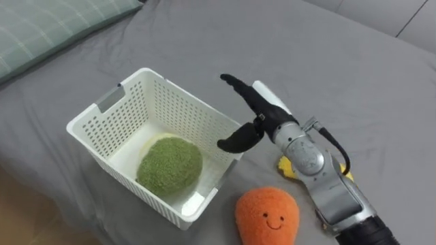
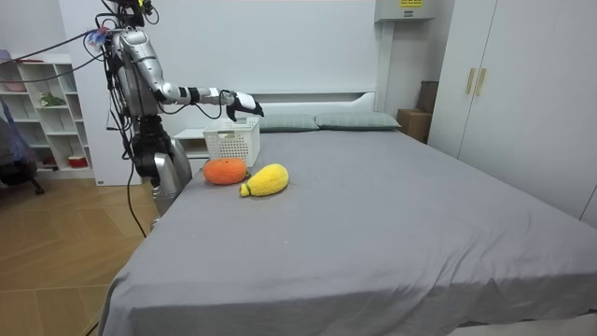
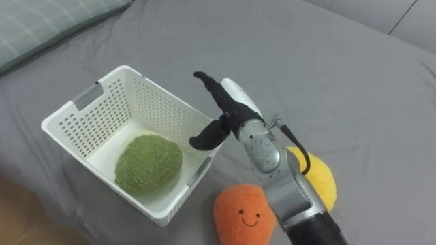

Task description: Collect toys from the bed

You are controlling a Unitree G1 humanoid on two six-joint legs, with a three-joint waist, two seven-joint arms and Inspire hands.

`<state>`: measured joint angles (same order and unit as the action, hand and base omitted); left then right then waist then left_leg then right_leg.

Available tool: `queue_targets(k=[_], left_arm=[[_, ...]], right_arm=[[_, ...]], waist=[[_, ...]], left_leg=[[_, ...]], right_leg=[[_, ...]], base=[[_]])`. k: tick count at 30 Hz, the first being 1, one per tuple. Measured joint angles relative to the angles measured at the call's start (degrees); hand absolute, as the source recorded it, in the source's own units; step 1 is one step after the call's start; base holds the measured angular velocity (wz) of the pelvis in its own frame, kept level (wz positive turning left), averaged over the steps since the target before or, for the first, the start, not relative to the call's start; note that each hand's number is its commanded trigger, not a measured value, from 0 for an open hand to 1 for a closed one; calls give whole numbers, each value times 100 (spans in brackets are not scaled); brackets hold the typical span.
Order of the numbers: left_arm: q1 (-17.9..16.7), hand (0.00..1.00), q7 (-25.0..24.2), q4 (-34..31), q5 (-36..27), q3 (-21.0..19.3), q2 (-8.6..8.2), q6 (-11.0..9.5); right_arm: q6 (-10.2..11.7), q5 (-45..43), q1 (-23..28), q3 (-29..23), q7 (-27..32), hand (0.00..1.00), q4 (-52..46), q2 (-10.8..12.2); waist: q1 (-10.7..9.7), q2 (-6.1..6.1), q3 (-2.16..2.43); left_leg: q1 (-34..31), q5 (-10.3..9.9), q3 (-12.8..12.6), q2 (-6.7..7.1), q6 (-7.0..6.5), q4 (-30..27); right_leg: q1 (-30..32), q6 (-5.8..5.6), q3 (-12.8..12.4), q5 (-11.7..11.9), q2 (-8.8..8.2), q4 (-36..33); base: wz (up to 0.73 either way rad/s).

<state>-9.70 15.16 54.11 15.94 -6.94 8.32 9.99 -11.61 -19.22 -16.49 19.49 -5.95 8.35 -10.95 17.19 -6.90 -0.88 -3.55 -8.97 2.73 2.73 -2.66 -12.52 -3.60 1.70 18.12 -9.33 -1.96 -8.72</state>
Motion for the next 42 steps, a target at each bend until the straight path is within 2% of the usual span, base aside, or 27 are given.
queue_targets(k=[4,8,11,16,20,23,24,26,28,31,33,37,42], left_arm=[[-73,0,12,8,6,-5,-14,-20],[-178,0,28,116,126,-166,-16,-48],[-288,0,40,100,291,-188,-28,-64],[-437,0,47,106,367,-197,-55,-65],[-465,0,46,105,378,-311,-50,-54],[-478,0,46,103,373,-294,-37,-52],[-421,0,46,102,367,-294,-26,-53],[-372,0,46,101,365,-292,10,-54],[-304,0,47,95,329,-247,73,-54],[-205,0,40,-10,324,-142,179,-76],[-94,0,40,-7,290,-116,215,-121],[4,0,40,-2,202,-70,253,-161],[168,0,43,95,26,124,268,-182]], right_arm=[[99,67,152,-356,131,0,-1,-23],[224,191,274,-744,505,0,6,-112],[247,242,305,-782,750,0,53,-275],[354,674,332,-975,1011,0,418,-298],[355,976,386,-1039,1238,0,942,-334],[354,1258,423,-1097,1298,0,1279,-422],[353,1393,406,-1187,1335,0,1414,-438],[358,1659,370,-1223,1443,0,1579,-538],[368,1758,306,-1222,1479,0,1765,-690],[403,1724,-8,-1231,1483,0,2575,-945],[403,1718,-164,-1234,1518,0,2952,-1090],[406,1667,-313,-1240,1598,0,3244,-1163],[466,1663,-777,-1238,1600,0,3876,-1247]], waist=[[-102,17,11],[-168,24,16],[-288,13,24],[-464,17,23],[-600,-44,64],[-648,-51,67],[-686,-89,93],[-739,-106,100],[-762,-99,86],[-793,-103,70],[-767,-94,43],[-774,-92,28],[-752,-51,-11]], left_leg=[[38,0,-58,-5,-6,16],[131,3,-108,-14,-10,63],[146,5,-134,-14,-16,68],[230,-7,-188,-18,-33,83],[215,-3,-210,-18,-42,78],[148,-6,-230,-18,-49,63],[67,-3,-236,-22,-54,35],[-92,7,-247,-22,-70,-25],[-242,15,-262,-27,-80,-79],[-541,27,-243,-31,-102,-163],[-729,39,-251,-24,-122,-217],[-886,52,-265,-12,-146,-223],[-1141,67,-254,-4,-164,-275]], right_leg=[[-30,-2,-48,1,-8,0],[-60,-8,-149,4,-9,-7],[-60,-18,-171,11,-11,-8],[-132,-34,-229,16,-14,-5],[-109,-39,-237,19,-22,-11],[-24,-47,-274,24,-24,-40],[65,-47,-273,24,-27,-93],[192,-47,-235,26,-40,-116],[326,-48,-221,57,-43,-133],[595,-52,-222,112,-42,-151],[791,-62,-229,130,-49,-205],[971,-79,-224,152,-52,-208],[1225,-88,-198,166,-80,-204]], base=[[-3],[-11],[-5],[-4],[0],[-4],[0],[5],[2],[0],[0],[0],[1]])
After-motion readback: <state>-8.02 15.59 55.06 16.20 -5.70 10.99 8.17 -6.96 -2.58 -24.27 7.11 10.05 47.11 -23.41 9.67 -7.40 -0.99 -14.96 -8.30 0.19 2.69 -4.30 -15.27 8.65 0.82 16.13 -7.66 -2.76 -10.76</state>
